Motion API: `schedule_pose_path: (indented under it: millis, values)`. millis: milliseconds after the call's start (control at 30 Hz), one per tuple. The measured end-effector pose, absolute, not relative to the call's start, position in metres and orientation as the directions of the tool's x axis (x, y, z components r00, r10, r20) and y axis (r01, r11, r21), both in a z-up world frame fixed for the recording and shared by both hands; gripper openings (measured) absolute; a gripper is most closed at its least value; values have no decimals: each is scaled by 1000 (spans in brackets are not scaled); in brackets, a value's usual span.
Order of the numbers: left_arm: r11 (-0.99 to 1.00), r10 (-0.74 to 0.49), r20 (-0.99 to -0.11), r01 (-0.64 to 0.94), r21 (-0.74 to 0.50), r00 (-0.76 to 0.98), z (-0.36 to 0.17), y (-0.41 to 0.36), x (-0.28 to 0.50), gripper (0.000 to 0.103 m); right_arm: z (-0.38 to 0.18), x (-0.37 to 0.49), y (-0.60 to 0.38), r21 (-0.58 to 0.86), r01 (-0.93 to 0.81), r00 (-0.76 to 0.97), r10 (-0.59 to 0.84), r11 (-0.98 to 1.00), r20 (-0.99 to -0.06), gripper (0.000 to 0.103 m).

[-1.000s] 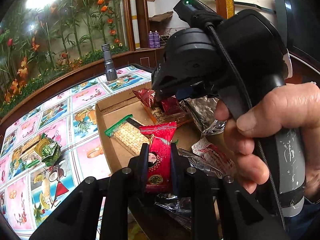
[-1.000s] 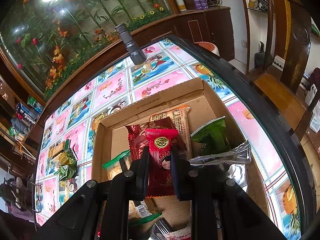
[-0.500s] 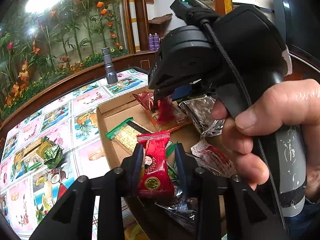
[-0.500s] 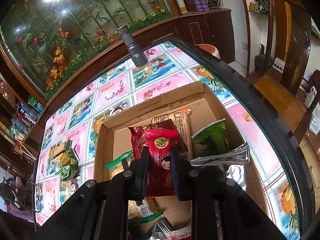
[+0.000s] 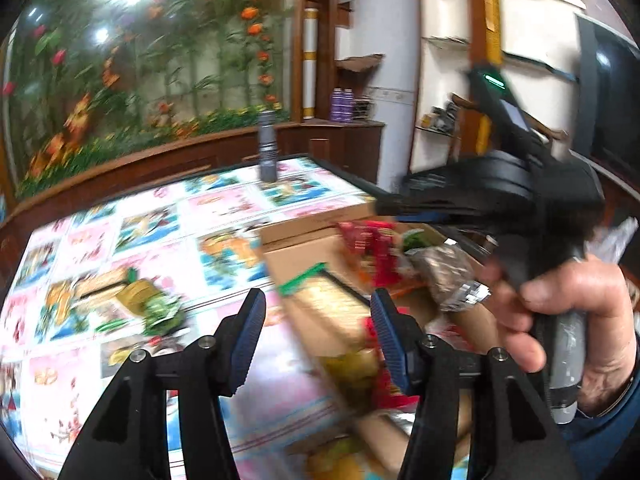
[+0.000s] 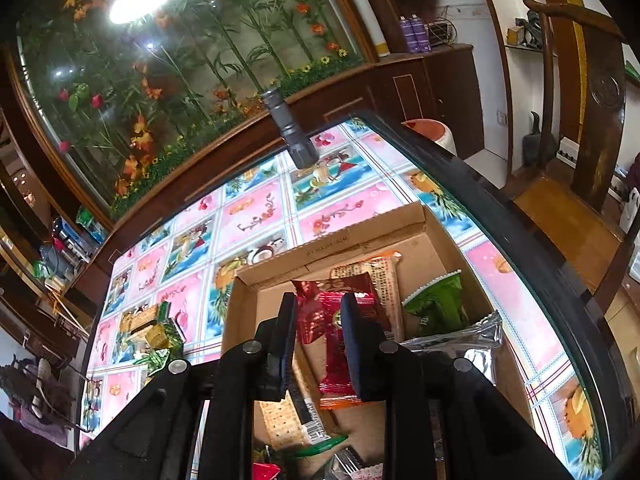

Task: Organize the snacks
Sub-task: 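Move both open grippers back toward the remaining snacks on the table, then grasp the clear wrapped snack with the left gripper while the right grasps the green pea bag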

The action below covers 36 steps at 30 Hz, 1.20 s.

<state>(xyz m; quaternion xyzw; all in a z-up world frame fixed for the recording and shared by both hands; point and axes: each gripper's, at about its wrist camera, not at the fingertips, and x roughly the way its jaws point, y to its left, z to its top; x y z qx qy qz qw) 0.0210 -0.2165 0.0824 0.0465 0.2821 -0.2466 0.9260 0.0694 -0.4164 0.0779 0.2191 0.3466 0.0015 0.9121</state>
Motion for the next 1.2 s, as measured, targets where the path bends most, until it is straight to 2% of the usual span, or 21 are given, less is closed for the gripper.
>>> schedule_pose_path:
  millis: [133,233,400,467,567,633,667,700,867,1033,1200]
  values:
    - [900,-415,-565,414,-138,713,85,-170,43,53,77,69,-414,400,153,769,146,904,-622,29]
    - [941,-331,-577,303,-148,747,82,-116,63,53,78,69,-407,418,110,783,180,902,-595,29]
    - [982,-186,-679,115,-148,711,56,-30,105,53,83,75,-341,466,-154,697,430,871,-573,29]
    - [973,-200,-723,50,-224,661,44,0,121,53,83,85,-305,473,-213,632,490,855,-601,29]
    - [959,-211,-733,-8,-283,646,39,17,126,53,80,116,-259,481,-246,538,531,841,-654,31]
    - [962,-191,-735,-26,-273,651,39,22,126,53,74,136,-232,439,-247,499,502,864,-706,40]
    - [966,-173,-735,-34,-258,655,39,22,126,53,70,146,-217,402,-260,478,479,878,-736,48]
    - [970,-156,-735,-40,-241,660,39,22,126,53,63,154,-205,369,-273,458,457,888,-762,50]
    - [968,-155,-740,-50,-247,655,38,25,126,53,34,189,-171,191,-277,429,299,942,-853,50]
    - [965,-157,-731,-54,-257,665,43,27,122,53,19,204,-159,162,-292,418,278,943,-865,53]
    - [960,-163,-729,-65,-274,665,44,32,122,53,21,191,-144,138,-310,446,272,941,-853,42]
